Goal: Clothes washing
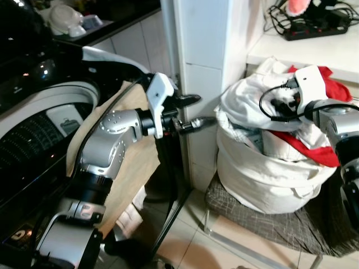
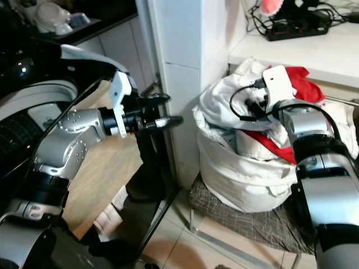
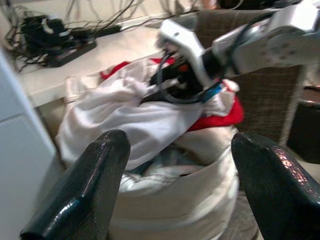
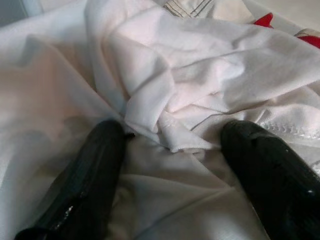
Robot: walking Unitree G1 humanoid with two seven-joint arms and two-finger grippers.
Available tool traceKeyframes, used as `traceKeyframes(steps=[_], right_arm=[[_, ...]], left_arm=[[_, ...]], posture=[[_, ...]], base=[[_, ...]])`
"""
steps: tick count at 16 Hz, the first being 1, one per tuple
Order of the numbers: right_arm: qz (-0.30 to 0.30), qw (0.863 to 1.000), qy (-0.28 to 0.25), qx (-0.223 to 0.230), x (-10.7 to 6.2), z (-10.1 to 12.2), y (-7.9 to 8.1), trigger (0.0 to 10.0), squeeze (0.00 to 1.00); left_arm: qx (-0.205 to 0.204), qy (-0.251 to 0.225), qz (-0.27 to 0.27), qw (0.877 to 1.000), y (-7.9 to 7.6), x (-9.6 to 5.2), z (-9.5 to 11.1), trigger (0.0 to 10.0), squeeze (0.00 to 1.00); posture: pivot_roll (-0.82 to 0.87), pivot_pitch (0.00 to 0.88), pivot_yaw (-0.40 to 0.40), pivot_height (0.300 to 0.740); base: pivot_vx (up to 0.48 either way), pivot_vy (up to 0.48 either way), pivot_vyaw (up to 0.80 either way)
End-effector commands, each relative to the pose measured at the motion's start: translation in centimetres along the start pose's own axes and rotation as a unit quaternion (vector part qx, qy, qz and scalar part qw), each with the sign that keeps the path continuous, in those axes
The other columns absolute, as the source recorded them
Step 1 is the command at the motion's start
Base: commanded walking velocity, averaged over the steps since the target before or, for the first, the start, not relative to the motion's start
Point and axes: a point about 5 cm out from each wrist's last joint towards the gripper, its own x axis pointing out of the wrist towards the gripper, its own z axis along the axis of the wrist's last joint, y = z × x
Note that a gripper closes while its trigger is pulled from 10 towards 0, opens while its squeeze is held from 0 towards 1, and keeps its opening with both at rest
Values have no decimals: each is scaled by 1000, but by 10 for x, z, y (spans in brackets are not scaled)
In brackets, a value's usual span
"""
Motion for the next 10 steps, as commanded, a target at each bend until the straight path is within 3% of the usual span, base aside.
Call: traceKeyframes(steps=[1, 2, 10], right_arm=[[7, 999, 42, -16, 2, -13, 0, 6941, 0], [7, 999, 37, -11, 2, -11, 0, 0, 0], [10, 999, 27, 22, 0, -5, -5, 0, 0]], left_arm=[[0, 8, -9, 1000, -5, -2, 2, 10000, 0], [-2, 11, -4, 1000, -5, -3, 3, 10000, 0], [-12, 27, 15, 999, -5, -1, 1, 10000, 0]], posture=[[-113, 0, 123, 740], [-114, 0, 124, 740], [-126, 0, 134, 740]], base=[[0, 0, 0], [0, 0, 0], [0, 0, 0]])
